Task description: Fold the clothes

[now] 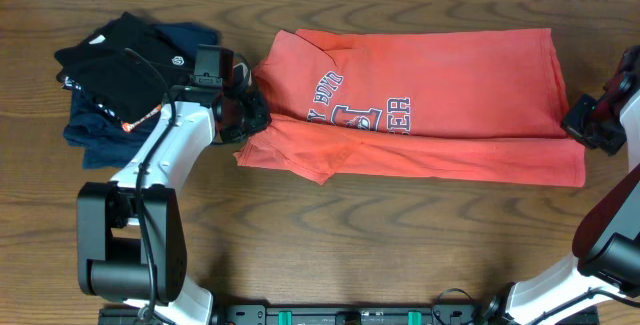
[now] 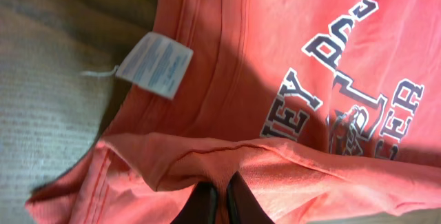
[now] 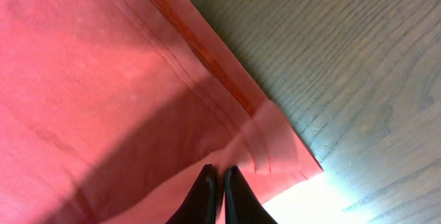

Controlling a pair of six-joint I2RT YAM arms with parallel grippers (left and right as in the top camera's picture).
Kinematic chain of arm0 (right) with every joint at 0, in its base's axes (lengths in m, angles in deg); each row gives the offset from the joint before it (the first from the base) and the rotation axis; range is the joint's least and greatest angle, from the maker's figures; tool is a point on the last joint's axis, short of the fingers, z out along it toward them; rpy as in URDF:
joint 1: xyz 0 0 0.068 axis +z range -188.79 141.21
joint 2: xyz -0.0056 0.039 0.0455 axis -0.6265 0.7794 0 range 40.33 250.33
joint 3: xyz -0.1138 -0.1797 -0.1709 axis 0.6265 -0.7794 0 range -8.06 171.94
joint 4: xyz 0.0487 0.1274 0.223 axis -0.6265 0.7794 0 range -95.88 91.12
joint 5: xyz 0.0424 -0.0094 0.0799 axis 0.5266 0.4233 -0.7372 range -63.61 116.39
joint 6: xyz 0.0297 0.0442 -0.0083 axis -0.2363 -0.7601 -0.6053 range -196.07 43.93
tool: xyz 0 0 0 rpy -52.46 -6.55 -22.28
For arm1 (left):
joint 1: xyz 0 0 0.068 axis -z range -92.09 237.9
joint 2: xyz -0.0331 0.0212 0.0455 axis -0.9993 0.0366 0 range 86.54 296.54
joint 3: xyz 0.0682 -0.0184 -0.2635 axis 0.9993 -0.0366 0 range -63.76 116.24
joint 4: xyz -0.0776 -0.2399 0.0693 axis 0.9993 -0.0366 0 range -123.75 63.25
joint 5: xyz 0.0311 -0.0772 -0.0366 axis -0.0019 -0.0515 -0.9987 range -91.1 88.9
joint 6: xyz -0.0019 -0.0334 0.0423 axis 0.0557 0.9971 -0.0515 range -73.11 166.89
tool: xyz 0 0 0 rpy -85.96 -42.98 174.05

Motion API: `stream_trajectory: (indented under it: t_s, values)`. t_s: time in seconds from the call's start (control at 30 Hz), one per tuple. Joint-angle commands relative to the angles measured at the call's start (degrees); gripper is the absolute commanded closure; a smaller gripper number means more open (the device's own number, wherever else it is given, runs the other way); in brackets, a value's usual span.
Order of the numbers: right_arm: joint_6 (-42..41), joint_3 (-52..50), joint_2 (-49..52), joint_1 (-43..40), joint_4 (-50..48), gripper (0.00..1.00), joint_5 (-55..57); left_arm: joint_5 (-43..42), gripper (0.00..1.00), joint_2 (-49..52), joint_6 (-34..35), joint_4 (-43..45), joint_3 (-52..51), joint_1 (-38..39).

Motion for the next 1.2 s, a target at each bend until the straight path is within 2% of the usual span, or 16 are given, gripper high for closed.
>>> stream_trajectory:
  t_s: [0.0, 0.23, 0.27, 0.33, 0.4, 0.5, 0.6, 0.83, 1.07, 1.17]
  values:
    - [-0.7, -0.2, 0.6, 0.6, -0.6, 0.94, 0.5, 0.9, 0.94, 0.3, 0.3, 1.6, -0.3, -0.2]
    - [-0.7, -0.4, 2.3, 1.5, -2.0, 0.96, 0.3, 0.9, 0.94, 0.3, 0.3, 2.3, -0.3, -0.2]
    - [-0.7, -0.5, 2.5, 1.6, -1.9, 0.95, 0.3, 0.9, 0.89, 0.3, 0.3, 2.3, -0.3, -0.2]
    - [-0.6, -0.5, 2.7, 1.7, -1.3, 0.89, 0.4, 0.9, 0.59, 0.3, 0.3, 2.1, -0.3, -0.2]
    - [-0.3, -0.5, 2.7, 1.6, 0.2, 0.87, 1.6, 0.9, 0.47, 0.3, 0.3, 1.8, -0.3, -0.2]
    - [-0.3, -0.5, 2.7, 1.4, 2.8, 0.85, 5.6, 0.4, 0.45, 0.3, 0.3, 0.8, -0.3, -0.2]
    - [-0.3, -0.7, 2.7, 1.1, 4.4, 0.78, 6.4, -2.1, 0.45, 0.3, 0.2, -0.9, -0.3, -0.2]
    - [-0.3, -4.3, 2.9, 1.2, -0.7, 0.78, 1.9, -4.9, 0.45, 0.3, -2.4, -5.4, -0.3, 0.7]
    - [-0.4, -11.3, 3.0, 1.3, -16.1, 0.81, -3.5, -4.8, 0.45, 0.3, -2.6, -6.8, -0.3, 2.4]
    - [-1.8, -12.9, 3.1, 1.3, -24.0, 0.71, -6.6, -4.8, 0.45, 0.3, -2.6, -6.9, -0.3, 3.1]
